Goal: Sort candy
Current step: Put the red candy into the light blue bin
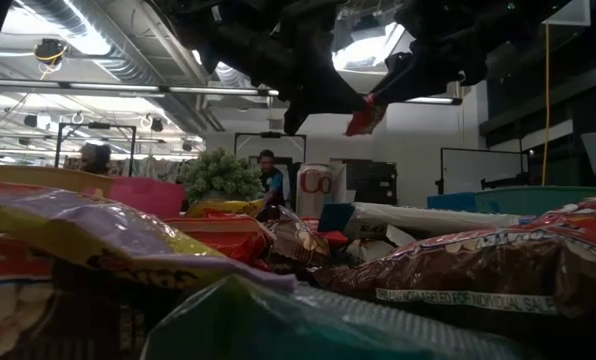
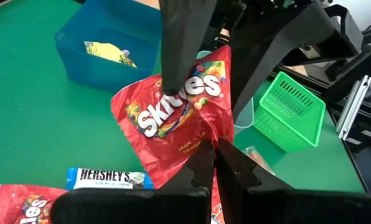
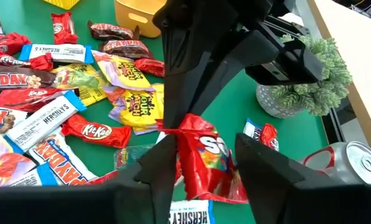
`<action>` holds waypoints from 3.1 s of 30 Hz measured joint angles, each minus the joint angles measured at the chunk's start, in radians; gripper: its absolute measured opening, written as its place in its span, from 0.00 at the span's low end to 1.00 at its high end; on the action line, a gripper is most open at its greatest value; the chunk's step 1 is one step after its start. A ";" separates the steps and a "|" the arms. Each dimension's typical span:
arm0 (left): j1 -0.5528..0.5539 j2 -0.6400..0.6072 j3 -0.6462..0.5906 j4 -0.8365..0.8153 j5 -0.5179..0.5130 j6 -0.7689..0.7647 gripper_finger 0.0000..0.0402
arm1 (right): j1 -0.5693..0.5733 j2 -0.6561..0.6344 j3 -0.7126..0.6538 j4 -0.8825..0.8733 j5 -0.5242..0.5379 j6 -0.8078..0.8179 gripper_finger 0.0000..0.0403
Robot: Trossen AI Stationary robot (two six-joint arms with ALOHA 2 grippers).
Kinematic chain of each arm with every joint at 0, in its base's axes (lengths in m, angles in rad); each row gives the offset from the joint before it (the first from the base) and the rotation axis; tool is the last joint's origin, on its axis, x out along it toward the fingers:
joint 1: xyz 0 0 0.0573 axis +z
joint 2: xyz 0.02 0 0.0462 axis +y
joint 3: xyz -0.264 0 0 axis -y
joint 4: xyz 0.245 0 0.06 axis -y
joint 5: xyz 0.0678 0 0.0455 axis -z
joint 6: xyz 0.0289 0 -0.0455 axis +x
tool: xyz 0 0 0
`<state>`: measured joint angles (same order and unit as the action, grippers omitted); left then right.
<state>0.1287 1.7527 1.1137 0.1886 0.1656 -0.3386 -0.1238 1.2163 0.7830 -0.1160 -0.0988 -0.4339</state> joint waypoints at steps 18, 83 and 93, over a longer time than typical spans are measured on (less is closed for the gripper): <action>-0.006 -0.001 0.000 0.010 -0.025 0.018 0.12 | 0.000 -0.001 0.033 -0.081 0.001 0.001 0.08; -0.024 -0.001 0.000 0.068 -0.235 0.299 0.30 | 0.156 -0.001 0.120 -0.941 -0.063 0.433 0.14; 0.035 -0.038 0.000 0.062 -0.173 0.297 0.30 | 0.156 -0.001 0.120 -0.929 -0.013 0.430 0.45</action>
<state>0.1634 1.7144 1.1137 0.2510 -0.0072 -0.0411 0.0326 1.2152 0.9031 -1.0446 -0.1115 -0.0039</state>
